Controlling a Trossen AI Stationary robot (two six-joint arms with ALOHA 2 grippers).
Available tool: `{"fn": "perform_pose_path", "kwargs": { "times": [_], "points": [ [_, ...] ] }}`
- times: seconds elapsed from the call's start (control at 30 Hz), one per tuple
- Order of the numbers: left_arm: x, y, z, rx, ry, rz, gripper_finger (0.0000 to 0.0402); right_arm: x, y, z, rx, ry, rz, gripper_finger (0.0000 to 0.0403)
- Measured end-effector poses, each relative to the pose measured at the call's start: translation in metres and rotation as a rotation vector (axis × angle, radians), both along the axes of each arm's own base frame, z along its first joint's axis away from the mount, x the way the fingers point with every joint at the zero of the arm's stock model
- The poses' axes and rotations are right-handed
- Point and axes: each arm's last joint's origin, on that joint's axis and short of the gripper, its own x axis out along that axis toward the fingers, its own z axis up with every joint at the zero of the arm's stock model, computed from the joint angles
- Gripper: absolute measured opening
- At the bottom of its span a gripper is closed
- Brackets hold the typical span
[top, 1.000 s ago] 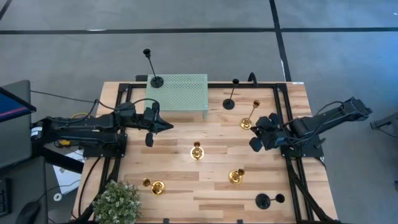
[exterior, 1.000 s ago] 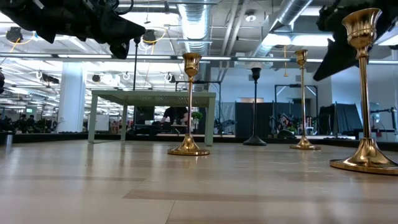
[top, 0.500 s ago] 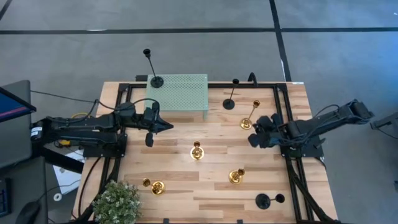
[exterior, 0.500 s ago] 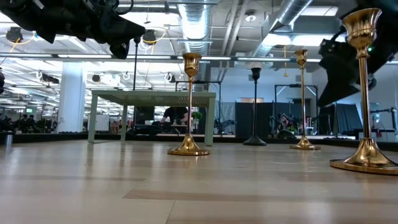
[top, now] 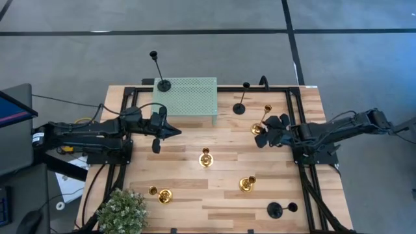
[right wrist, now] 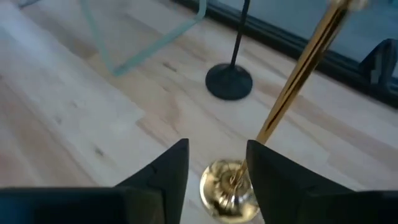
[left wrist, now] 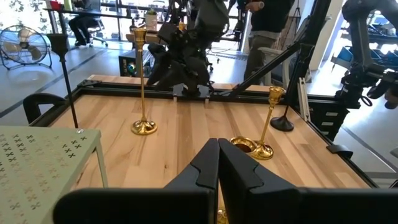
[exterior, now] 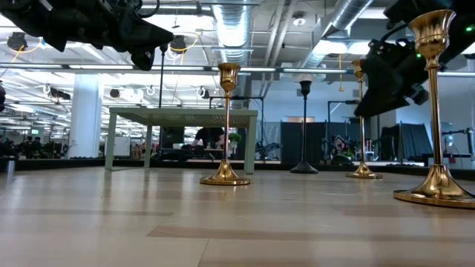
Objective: Pick & Place candle stick holders
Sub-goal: Adjust the gold candle holder
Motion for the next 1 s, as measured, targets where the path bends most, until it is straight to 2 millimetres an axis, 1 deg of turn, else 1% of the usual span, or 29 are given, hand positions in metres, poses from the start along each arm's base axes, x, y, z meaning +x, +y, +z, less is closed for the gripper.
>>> {"fn": "perform_pose_path", "kwargs": {
  "times": [0.17,0.37,0.57,0.7,1.0],
  "points": [
    [0.000,0.000,0.000,0.000,0.000,0.000,0.0005,0.001,-0.010,0.001,-0.014,-0.002,-0.044,0.0169],
    [0.000,0.000,0.000,0.000,0.000,0.000,0.0005,0.002,-0.017,0.003,-0.018,-0.014,-0.071,0.0169],
    [0.000,0.000,0.000,-0.004,0.001,-0.001,0.0005,0.004,-0.015,0.001,0.093,-0.018,0.010,0.0159],
    [0.000,0.000,0.000,-0.004,0.001,0.000,0.0005,0.004,-0.014,0.000,0.122,-0.012,0.035,0.0152],
    [0.000,0.000,0.000,-0.023,0.003,-0.002,0.0005,-0.001,-0.018,-0.004,0.144,0.029,-0.023,0.0143]
  ]
}}
